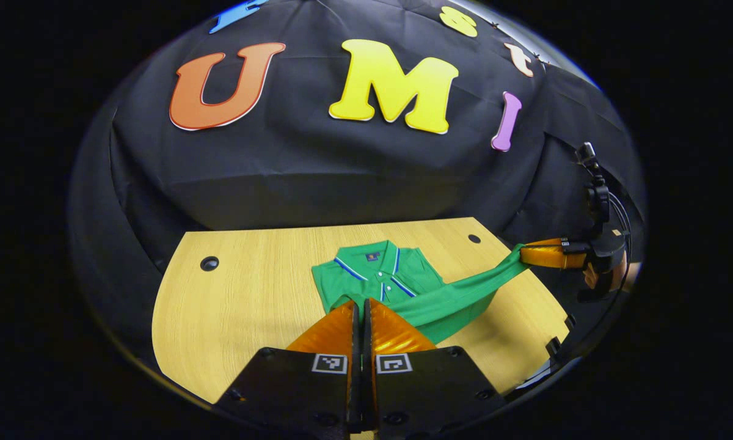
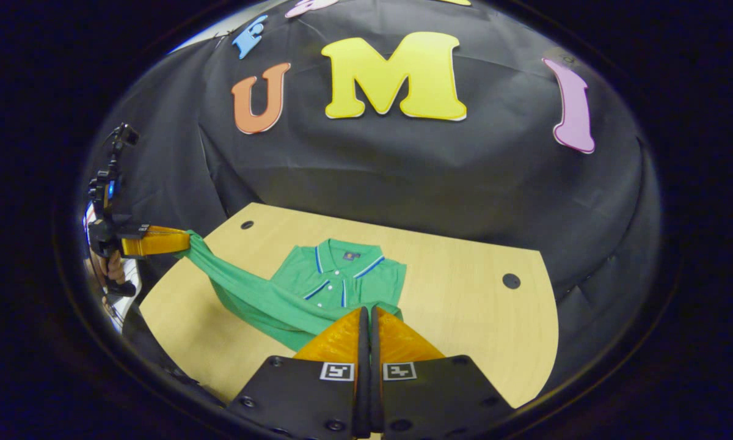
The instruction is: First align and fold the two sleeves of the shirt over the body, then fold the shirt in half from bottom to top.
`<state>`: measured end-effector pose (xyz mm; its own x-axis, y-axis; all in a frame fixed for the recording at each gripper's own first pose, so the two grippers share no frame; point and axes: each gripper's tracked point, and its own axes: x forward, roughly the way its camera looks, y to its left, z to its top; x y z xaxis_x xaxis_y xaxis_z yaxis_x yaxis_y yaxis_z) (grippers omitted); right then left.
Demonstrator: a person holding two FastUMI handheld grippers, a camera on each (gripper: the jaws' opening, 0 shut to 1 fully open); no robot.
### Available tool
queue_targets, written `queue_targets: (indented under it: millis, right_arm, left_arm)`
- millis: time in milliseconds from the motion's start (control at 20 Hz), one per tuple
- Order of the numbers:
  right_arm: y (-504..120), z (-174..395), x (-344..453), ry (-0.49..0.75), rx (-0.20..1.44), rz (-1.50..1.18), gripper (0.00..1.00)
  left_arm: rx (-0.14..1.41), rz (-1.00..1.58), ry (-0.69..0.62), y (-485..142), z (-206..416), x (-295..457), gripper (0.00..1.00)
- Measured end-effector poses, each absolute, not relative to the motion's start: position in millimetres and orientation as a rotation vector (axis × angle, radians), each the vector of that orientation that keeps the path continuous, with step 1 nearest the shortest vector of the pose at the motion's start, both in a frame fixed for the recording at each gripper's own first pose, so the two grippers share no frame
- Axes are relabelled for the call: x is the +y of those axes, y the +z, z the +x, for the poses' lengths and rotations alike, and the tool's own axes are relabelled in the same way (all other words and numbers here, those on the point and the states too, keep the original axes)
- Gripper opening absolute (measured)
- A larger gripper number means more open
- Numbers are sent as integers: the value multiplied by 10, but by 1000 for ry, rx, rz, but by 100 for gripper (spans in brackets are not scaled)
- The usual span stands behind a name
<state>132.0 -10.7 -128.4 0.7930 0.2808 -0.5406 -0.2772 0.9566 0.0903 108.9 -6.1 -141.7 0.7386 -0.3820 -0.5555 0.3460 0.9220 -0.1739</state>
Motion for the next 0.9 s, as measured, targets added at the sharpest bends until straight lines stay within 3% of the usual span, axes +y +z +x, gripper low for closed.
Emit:
queue_targets:
  millis: [400, 550, 600, 900]
  right_arm:
    - [-1278, 2263, -163, 231, 488, -24, 0]
    - [-1424, 2617, -163, 219, 482, -9, 0]
    - [-1475, 2733, -160, 218, 481, -8, 5]
    - [-1935, 3276, -123, 208, 494, -31, 2]
  left_arm:
    - [586, -74, -384, -1554, 1873, -98, 3]
    - [564, -30, -373, -1655, 2194, -84, 3]
    - [557, -24, -372, -1700, 2308, -102, 0]
    - [568, -23, -343, -2279, 2774, -142, 4]
